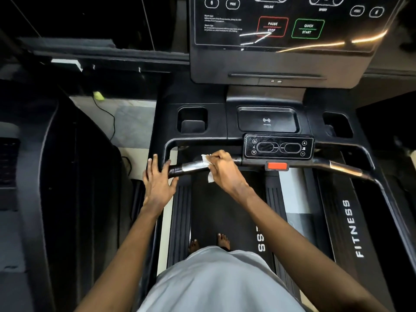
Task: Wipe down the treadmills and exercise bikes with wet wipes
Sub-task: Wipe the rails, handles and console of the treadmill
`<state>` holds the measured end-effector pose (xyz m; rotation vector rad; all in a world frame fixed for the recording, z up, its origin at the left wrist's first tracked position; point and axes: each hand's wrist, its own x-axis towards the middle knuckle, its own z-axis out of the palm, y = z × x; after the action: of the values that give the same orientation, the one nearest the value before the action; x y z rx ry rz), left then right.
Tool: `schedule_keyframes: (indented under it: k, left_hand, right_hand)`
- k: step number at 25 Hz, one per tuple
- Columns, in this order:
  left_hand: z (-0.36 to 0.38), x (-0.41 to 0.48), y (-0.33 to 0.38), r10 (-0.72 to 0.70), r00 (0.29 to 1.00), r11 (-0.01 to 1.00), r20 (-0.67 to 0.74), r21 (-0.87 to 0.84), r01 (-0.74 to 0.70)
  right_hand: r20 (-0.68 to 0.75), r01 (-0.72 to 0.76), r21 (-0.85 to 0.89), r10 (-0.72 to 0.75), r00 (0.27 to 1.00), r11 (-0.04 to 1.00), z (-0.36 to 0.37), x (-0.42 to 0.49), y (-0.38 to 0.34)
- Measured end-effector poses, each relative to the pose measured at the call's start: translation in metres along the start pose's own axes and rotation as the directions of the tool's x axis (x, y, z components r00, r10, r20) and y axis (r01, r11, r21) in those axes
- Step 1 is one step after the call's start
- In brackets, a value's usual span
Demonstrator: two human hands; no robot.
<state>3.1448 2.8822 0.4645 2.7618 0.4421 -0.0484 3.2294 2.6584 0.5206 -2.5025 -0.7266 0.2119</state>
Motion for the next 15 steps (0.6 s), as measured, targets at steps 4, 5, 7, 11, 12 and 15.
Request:
schedule_keyframes:
  k: [4, 5, 7, 11, 12, 15]
  left_hand:
    - [0.0, -0.001, -0.001, -0.055, 0.998, 0.998, 0.025, -0.018, 0.055]
    - [0.0, -0.001, -0.001, -0.046, 0.999, 0.999, 0.023, -0.027, 0.047]
    - [0.0, -0.004, -0.003, -0.056, 0.998, 0.996, 0.007, -0.073, 0.057]
    - [0.0, -0.016, -0.009, -0.224, 0.974, 0.954, -0.008, -0.204, 0.218]
    - [0.001, -0.018, -0.01, -0.244, 0.97, 0.947, -0.001, -0.214, 0.238]
    - [0.0, -0.02, -0.01, -0.266, 0.964, 0.937, 0.021, -0.228, 0.264]
  right_hand:
    - [0.047, 0.001, 0.028, -0.002, 0.999, 1.0, -0.003, 0.011, -0.009]
    - [0.045, -0.003, 0.033, 0.001, 0.999, 0.999, -0.001, 0.015, -0.012]
    - [0.027, 0.017, 0.036, -0.018, 0.999, 0.999, 0.004, 0.017, -0.016]
    - [0.023, 0.053, 0.044, -0.054, 0.998, 0.998, 0.011, 0.01, -0.008]
    - [0.041, 0.052, 0.028, -0.053, 0.998, 0.998, 0.014, 0.014, -0.011]
    - [0.124, 0.114, 0.007, -0.114, 0.986, 0.993, 0.033, 0.034, -0.038]
